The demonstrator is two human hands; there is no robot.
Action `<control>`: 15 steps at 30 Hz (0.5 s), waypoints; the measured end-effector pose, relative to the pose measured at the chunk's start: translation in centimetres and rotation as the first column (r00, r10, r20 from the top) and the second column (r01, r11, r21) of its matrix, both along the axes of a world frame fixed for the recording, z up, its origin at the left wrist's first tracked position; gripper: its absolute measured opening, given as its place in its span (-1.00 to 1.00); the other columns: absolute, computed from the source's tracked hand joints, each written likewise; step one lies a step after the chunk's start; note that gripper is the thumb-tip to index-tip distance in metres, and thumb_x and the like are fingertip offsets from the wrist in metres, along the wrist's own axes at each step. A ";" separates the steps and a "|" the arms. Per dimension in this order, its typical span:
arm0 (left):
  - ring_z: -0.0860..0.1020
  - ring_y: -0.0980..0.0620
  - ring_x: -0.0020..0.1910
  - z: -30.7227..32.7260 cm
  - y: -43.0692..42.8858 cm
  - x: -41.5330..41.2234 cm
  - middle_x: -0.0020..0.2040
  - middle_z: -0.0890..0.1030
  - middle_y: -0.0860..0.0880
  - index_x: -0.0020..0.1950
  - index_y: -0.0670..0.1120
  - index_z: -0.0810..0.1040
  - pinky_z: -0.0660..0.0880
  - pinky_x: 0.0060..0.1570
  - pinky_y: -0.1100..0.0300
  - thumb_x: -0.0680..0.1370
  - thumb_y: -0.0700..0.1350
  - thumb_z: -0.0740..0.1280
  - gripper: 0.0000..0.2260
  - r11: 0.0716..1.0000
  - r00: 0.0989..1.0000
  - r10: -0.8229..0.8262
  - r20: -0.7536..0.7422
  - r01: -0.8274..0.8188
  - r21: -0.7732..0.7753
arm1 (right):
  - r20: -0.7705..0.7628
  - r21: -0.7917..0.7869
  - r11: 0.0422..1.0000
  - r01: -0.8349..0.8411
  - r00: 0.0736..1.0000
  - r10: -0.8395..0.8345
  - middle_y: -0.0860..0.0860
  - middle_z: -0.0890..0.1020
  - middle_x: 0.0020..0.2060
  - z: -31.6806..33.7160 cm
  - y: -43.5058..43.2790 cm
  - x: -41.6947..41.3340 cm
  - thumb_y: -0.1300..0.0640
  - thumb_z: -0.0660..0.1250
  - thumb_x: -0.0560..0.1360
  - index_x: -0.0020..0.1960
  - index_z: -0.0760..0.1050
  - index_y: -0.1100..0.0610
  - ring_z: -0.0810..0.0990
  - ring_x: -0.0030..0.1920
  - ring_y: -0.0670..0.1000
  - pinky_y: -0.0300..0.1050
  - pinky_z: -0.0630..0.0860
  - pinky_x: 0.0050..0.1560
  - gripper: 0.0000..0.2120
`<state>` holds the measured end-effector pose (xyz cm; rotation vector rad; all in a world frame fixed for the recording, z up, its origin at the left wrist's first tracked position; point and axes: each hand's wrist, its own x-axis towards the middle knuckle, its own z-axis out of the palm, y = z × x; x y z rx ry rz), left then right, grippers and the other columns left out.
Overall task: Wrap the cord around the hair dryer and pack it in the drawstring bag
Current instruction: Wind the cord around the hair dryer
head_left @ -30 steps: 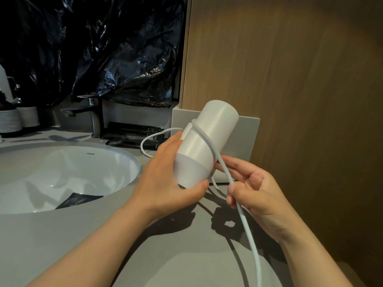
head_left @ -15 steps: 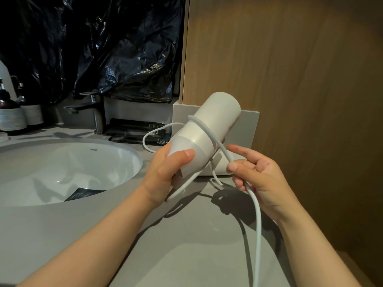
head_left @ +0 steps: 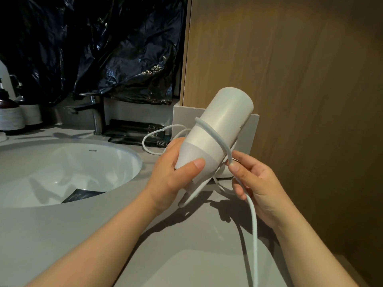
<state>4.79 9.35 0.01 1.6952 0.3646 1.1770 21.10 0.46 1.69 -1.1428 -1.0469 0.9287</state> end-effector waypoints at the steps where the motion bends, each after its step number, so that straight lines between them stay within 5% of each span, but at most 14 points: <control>1: 0.58 0.18 -0.07 0.1 -0.2 -0.1 0.02 0.58 0.03 -0.03 0.22 0.60 0.50 -0.12 0.32 0.26 0.19 0.33 -0.69 1.000 1.000 0.023 -0.001 -0.023 0.015 | -0.004 0.005 1.000 0.017 1.000 -0.017 -0.06 0.69 -0.28 0.0 0.0 0.0 0.07 0.39 0.34 0.19 0.54 0.04 0.47 -0.56 -0.07 -0.35 0.48 -0.51 -0.59; 5: 0.59 0.24 -0.11 0.3 -0.9 0.0 -0.05 0.63 0.16 0.15 0.05 0.54 0.52 -0.19 0.37 0.30 0.12 0.36 -0.56 0.996 0.998 0.043 0.042 -0.046 0.074 | -0.027 0.024 0.997 0.077 0.997 -0.077 -0.05 0.69 -0.30 -0.1 0.0 0.1 0.08 0.40 0.31 0.13 0.56 0.03 0.47 -0.58 -0.08 -0.35 0.49 -0.51 -0.62; 9: 0.59 0.24 -0.01 0.0 -1.0 0.2 0.04 0.59 0.24 0.17 0.25 0.47 0.52 -0.21 0.39 0.23 0.13 0.46 -0.48 0.984 0.988 0.155 -0.001 -0.155 0.088 | 0.000 0.041 0.988 0.148 0.989 -0.148 -0.02 0.72 -0.21 -0.4 0.2 0.1 0.08 0.44 0.29 0.15 0.59 0.09 0.46 -0.58 -0.08 -0.34 0.47 -0.54 -0.57; 15: 0.63 0.02 -0.06 0.3 0.1 -0.1 -0.02 0.66 -0.03 0.14 0.00 0.60 0.55 -0.14 0.18 0.20 0.10 0.50 -0.47 0.986 0.990 0.087 0.107 -0.071 -0.151 | 0.011 -0.028 0.999 0.030 0.999 -0.030 -0.02 0.72 -0.07 -0.3 0.3 0.7 0.05 0.46 0.26 0.20 0.57 0.07 0.42 -0.58 -0.09 -0.37 0.44 -0.55 -0.49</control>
